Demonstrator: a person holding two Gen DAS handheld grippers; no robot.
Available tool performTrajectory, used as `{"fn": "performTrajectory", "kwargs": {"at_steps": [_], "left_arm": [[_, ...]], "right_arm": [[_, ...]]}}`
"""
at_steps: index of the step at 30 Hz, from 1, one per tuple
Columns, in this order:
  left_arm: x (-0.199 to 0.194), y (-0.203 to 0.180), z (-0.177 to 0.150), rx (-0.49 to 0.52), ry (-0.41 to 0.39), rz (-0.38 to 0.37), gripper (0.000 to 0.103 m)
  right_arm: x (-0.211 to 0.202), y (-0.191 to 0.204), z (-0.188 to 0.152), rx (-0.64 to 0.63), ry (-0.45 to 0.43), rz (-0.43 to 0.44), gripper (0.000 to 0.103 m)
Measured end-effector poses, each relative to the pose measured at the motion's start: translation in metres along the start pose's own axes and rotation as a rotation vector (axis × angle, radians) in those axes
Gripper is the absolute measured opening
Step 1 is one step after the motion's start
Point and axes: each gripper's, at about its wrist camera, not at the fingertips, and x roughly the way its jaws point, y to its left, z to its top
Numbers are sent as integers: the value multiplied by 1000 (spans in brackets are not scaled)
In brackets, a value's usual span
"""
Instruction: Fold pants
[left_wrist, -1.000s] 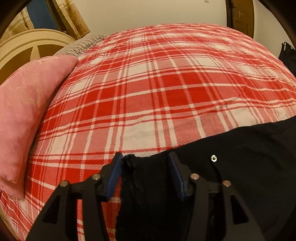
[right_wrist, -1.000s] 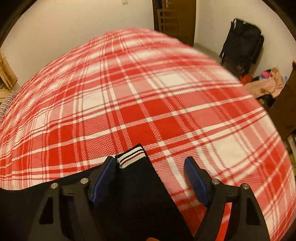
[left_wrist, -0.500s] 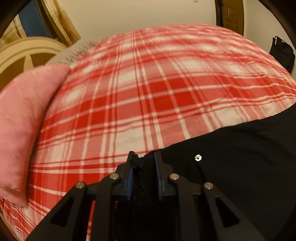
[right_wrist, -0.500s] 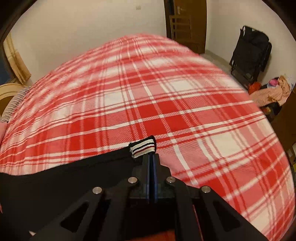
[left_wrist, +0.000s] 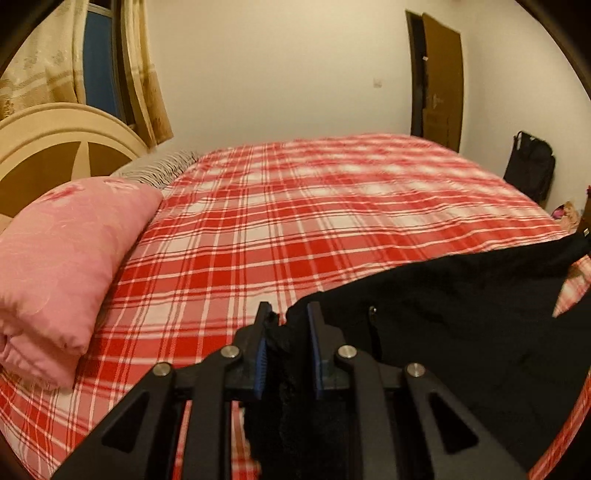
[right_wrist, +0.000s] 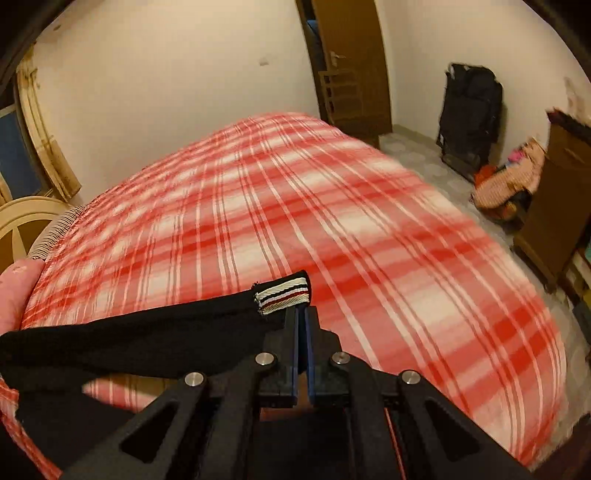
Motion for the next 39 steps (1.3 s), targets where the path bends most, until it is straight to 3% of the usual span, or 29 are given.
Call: {"fn": "performTrajectory", "kwargs": {"at_steps": [6,9,10,11,13,15,19,24,26,30,31,33,34,39], "left_arm": [[-41,4,-62,-28,-31,-73,20],[-41,7,-96,-59,-5,-108,20],[-38,8,-106,-70,8,-116,20],[-35,7,-115,-78,23,-119,20],[-34,6,-130,-93,30,-124,19],[-34,8,-138,-124,21,-134,19],[-42,6,-136,-129,-22,-141,19],[-49,5,-131,-113,-46,-137,19],[-53,3,-130,-103,-52,-133,19],[-56,1,-130,-93,-58,-132,19],[-56,1,-130,-93,-55,-131,19],[-56,1,-130,-95,-53,-132,19],[-56,2,-129,-100,-53,-135,19],[-61,0,-120,-108,-77,-159,19]], "right_arm": [[3,-28,-72,16,149,-28,4],[1,-22,-85,-21,165,-85,12],[-4,-18,-85,-27,170,-97,30],[-11,-12,-85,-42,163,-114,54],[-32,12,-87,-121,118,-151,60],[-54,54,-93,-248,56,-149,60],[-66,170,-122,-561,-2,-44,60],[-40,287,-179,-852,24,120,60],[-25,320,-201,-965,13,123,60],[0,346,-212,-1042,15,100,57],[3,349,-213,-1056,10,96,52],[6,351,-211,-1057,5,114,25],[8,351,-208,-1045,22,126,7],[-15,348,-194,-999,-38,140,4]]}}
